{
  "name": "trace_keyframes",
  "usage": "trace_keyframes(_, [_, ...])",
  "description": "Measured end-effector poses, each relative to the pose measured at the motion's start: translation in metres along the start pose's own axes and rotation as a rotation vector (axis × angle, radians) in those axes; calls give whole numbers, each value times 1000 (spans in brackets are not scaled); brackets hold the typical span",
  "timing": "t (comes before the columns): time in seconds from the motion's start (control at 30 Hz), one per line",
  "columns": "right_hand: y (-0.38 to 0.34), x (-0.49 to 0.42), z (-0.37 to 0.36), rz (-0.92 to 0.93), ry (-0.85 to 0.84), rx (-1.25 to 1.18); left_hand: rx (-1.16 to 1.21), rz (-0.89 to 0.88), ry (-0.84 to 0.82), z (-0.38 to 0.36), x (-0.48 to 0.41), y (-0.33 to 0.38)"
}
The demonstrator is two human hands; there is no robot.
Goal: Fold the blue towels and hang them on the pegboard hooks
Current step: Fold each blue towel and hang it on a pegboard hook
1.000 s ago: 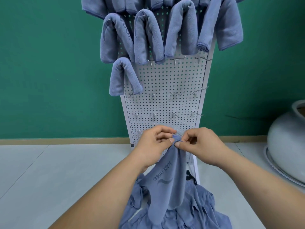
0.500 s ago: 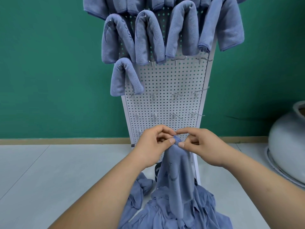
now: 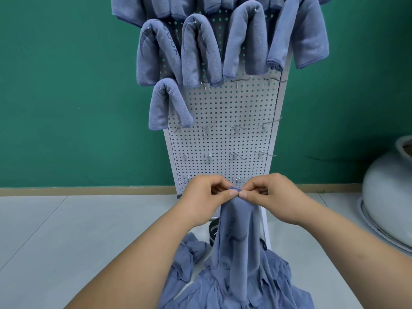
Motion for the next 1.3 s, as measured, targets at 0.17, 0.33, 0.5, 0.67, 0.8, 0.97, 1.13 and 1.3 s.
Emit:
trace_keyframes(0.17, [15, 2, 0, -2, -108, 14, -57, -82, 207, 44, -2, 9])
trace_keyframes(0.33, [57, 7, 15, -80, -155, 395, -47, -104, 445, 101, 4, -5])
trace_keyframes(0.5, [81, 15, 50, -167, -16, 688, -78, -65, 668, 154, 17, -27])
trace_keyframes(0.67, [72, 17, 59, -85, 41, 724, -84, -22, 743, 171, 23, -43])
trace_keyframes(0.8, [85, 23, 73, -239, 173, 860, -134, -21, 743, 170, 24, -39])
trace_keyframes(0.97, [72, 32, 103, -190, 456, 607, -525, 43, 653, 155, 22, -32])
trace_keyframes(1.13, [78, 44, 118, -290, 543, 515, -626, 53, 605, 145, 18, -28])
trace_keyframes(1.3, [79, 46, 125, -317, 575, 398, -258, -13, 584, 141, 10, -32])
Point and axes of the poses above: each hand's wrist, its own x-axis away from the middle knuckle, its own z-axis out of the back of the hand, y = z × x, the point moved 10 cm from there along -x, towards the middle knuckle, and after that the axes turned 12 degrees about x, right-handed, at the moved point
